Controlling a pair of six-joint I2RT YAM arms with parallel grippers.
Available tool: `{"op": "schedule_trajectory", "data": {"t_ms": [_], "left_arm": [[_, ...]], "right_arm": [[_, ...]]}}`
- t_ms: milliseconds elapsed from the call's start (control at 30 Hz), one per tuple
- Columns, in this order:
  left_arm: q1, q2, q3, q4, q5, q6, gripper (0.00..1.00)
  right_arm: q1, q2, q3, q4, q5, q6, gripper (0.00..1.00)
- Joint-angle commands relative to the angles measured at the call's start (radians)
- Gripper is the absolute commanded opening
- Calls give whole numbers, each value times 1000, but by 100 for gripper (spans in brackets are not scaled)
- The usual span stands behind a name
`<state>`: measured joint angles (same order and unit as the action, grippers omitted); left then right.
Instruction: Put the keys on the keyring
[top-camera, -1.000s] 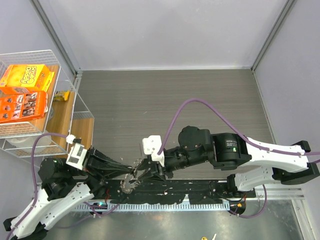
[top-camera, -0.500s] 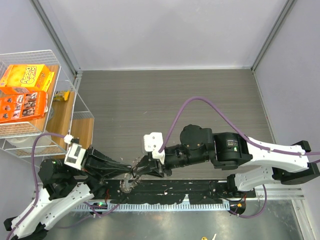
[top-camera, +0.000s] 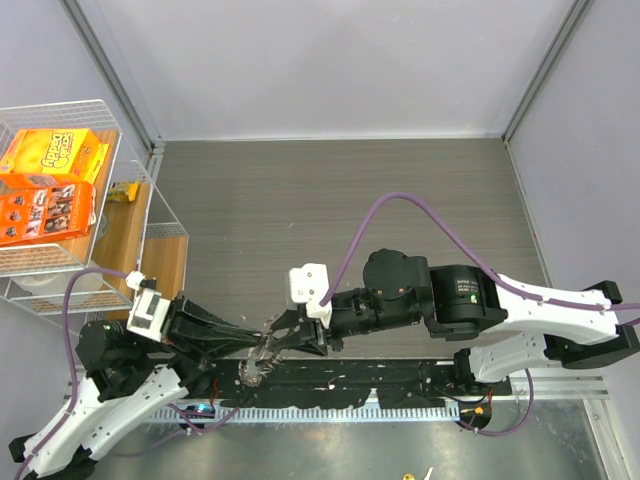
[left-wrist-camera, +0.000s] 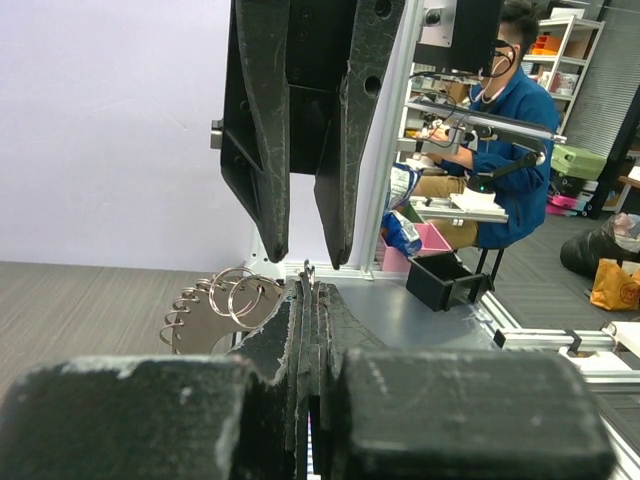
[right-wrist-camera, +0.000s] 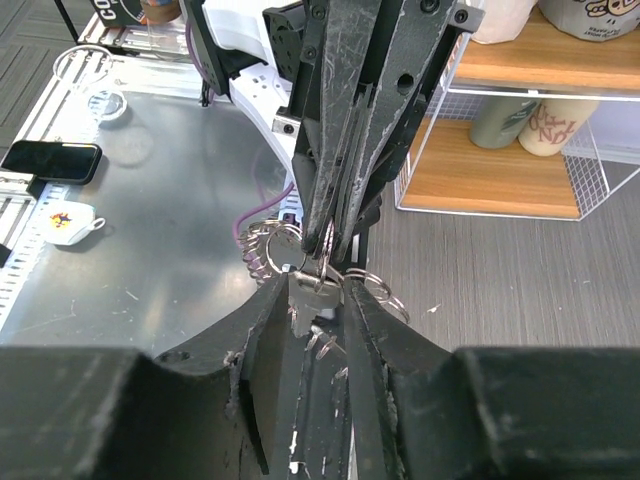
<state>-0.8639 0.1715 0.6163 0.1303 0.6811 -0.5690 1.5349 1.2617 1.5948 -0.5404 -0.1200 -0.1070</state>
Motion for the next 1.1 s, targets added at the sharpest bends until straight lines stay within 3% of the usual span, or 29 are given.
{"op": "schedule_trajectory", "data": {"t_ms": [0, 733, 1067], "left_arm": [[-1, -13, 8, 63, -5, -5, 0], [-1, -9, 11, 65, -6, -5, 0], [-1, -20, 13, 69, -15, -3, 0]], "right_arm": [[2, -35, 27, 76, 16, -22, 36], [4, 18, 42, 65, 13, -22, 32], [4, 16, 25, 60, 5, -11, 11]]}}
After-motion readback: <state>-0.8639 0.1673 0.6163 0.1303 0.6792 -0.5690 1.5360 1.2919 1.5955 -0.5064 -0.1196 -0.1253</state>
